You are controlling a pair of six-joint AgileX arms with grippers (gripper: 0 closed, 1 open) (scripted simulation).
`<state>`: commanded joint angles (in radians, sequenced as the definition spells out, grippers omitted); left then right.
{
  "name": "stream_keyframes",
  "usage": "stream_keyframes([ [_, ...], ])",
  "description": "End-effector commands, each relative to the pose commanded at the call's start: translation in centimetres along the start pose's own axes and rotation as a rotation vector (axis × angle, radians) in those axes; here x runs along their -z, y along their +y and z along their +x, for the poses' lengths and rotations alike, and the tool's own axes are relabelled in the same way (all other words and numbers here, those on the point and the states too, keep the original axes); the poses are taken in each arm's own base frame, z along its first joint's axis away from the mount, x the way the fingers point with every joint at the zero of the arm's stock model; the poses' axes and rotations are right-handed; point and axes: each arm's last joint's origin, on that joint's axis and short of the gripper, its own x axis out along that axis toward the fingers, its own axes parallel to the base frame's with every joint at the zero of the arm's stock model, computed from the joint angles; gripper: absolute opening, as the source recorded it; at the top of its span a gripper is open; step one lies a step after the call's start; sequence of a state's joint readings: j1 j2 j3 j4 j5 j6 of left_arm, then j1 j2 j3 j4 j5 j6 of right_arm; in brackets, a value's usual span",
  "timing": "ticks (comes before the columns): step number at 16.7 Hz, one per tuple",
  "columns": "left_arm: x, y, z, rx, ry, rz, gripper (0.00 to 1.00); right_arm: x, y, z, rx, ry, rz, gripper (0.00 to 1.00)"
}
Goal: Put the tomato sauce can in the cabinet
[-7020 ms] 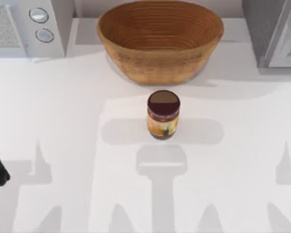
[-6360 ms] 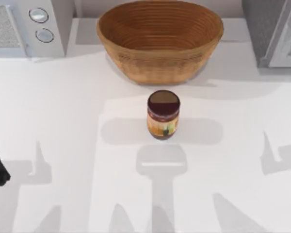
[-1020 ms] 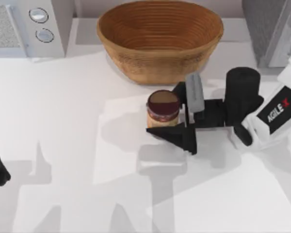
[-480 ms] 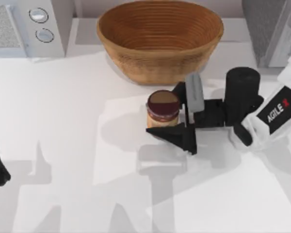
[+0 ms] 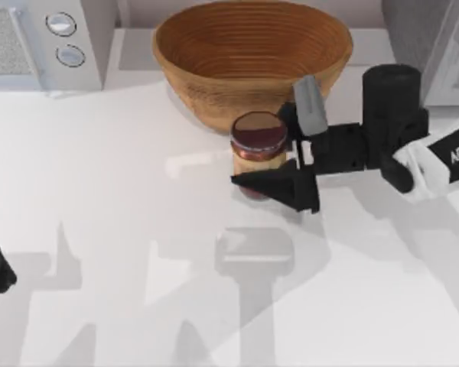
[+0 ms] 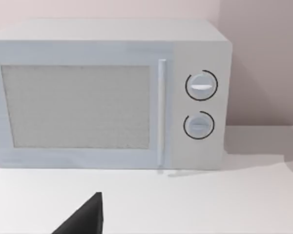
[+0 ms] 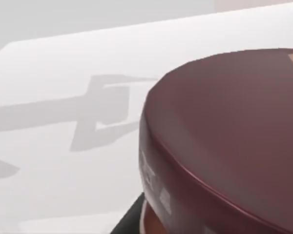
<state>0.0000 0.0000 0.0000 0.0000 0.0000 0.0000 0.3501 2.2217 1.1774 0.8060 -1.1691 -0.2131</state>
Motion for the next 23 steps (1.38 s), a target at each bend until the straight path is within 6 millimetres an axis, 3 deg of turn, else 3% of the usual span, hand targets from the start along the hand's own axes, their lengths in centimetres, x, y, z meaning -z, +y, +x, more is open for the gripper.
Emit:
stream_keyframes([
  [3,0.0,0.0,0.0,0.000,0.000,0.000,1.00,-4.5,0.5,-0.5,-0.004,-0.001,-0.001,0.00],
  [5,0.0,0.0,0.0,0.000,0.000,0.000,1.00,-5.9,0.8,-0.8,-0.004,-0.001,-0.003,0.00],
  [8,0.0,0.0,0.0,0.000,0.000,0.000,1.00,-6.1,0.8,-0.8,-0.003,-0.001,-0.004,0.00],
  [9,0.0,0.0,0.0,0.000,0.000,0.000,1.00,-4.7,1.1,-0.6,-0.021,0.018,0.065,0.00],
  [10,0.0,0.0,0.0,0.000,0.000,0.000,1.00,-4.7,1.1,-0.6,-0.021,0.018,0.065,0.00],
  [15,0.0,0.0,0.0,0.000,0.000,0.000,1.00,-7.3,2.8,-3.3,0.107,0.039,0.110,0.00],
  [19,0.0,0.0,0.0,0.000,0.000,0.000,1.00,-11.4,6.8,-8.0,0.341,0.050,0.144,0.00],
  [23,0.0,0.0,0.0,0.000,0.000,0.000,1.00,-14.1,13.5,-13.1,0.649,0.041,0.154,0.00],
])
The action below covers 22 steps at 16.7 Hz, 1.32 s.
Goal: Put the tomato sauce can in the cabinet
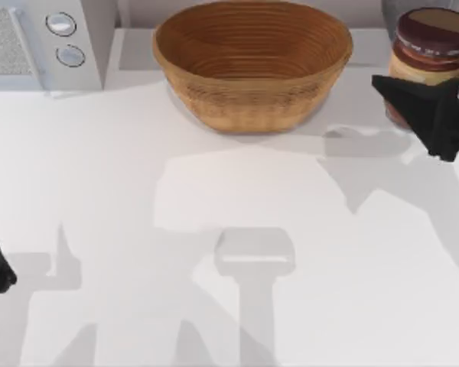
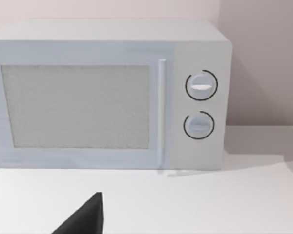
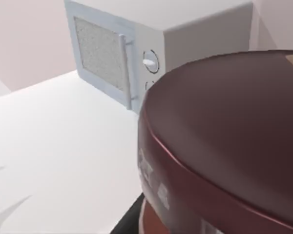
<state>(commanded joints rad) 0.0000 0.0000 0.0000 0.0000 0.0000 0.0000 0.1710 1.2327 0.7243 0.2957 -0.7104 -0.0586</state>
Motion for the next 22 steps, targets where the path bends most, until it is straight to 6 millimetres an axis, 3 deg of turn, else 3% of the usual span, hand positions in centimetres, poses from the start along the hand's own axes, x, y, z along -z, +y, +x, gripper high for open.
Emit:
stream_keyframes([
  [4,0.0,0.0,0.0,0.000,0.000,0.000,1.00,1.8,3.6,-7.3,0.321,-0.061,0.006,0.00],
  [8,0.0,0.0,0.0,0.000,0.000,0.000,1.00,6.2,6.4,-11.6,0.604,-0.136,0.000,0.00],
  [12,0.0,0.0,0.0,0.000,0.000,0.000,1.00,10.7,7.3,-13.1,0.804,-0.181,0.003,0.00],
  [15,0.0,0.0,0.0,0.000,0.000,0.000,1.00,12.8,7.2,-13.2,0.880,-0.188,0.008,0.00],
  [22,0.0,0.0,0.0,0.000,0.000,0.000,1.00,13.1,7.2,-13.1,0.888,-0.188,0.010,0.00],
])
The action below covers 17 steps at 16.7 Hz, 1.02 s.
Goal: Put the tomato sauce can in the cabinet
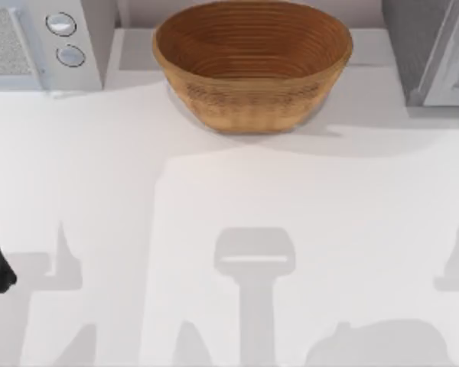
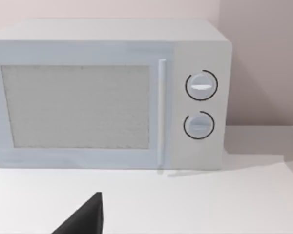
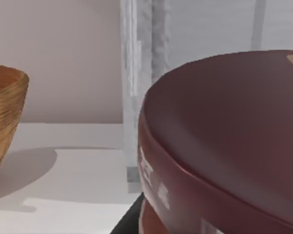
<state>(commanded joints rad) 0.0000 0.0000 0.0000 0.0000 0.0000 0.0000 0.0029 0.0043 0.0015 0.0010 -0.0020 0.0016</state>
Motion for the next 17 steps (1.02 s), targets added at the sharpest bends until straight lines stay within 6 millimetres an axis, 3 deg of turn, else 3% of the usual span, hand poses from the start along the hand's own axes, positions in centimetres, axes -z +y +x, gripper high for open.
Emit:
stream_keyframes([
  [3,0.0,0.0,0.0,0.000,0.000,0.000,1.00,-1.5,0.1,0.0,-0.006,0.015,0.002,0.00],
  [6,0.0,0.0,0.0,0.000,0.000,0.000,1.00,-5.4,0.3,0.2,-0.010,0.037,0.004,0.00],
  [11,0.0,0.0,0.0,0.000,0.000,0.000,1.00,-15.7,0.9,2.1,-0.007,0.047,0.005,0.00],
  [17,0.0,0.0,0.0,0.000,0.000,0.000,1.00,-28.5,2.3,7.2,0.007,0.024,0.004,0.00],
])
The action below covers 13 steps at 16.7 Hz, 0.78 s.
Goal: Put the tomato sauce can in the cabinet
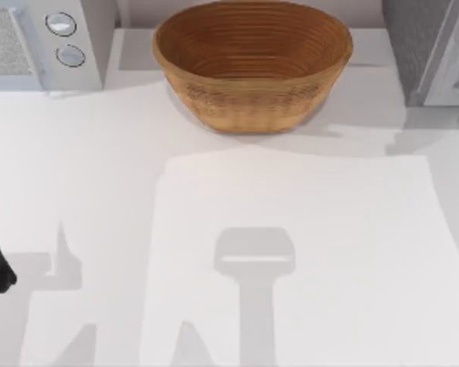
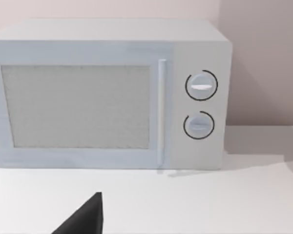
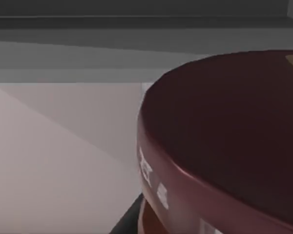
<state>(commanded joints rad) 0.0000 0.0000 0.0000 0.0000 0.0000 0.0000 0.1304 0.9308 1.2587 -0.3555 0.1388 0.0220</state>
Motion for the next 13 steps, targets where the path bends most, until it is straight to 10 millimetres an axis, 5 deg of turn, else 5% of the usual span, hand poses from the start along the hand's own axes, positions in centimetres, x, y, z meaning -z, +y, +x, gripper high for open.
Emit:
stream_keyframes([
  [6,0.0,0.0,0.0,0.000,0.000,0.000,1.00,-7.3,1.9,4.9,-0.001,-0.025,-0.001,0.00],
  [13,0.0,0.0,0.0,0.000,0.000,0.000,1.00,-8.7,2.6,6.6,-0.007,-0.024,-0.004,0.00],
])
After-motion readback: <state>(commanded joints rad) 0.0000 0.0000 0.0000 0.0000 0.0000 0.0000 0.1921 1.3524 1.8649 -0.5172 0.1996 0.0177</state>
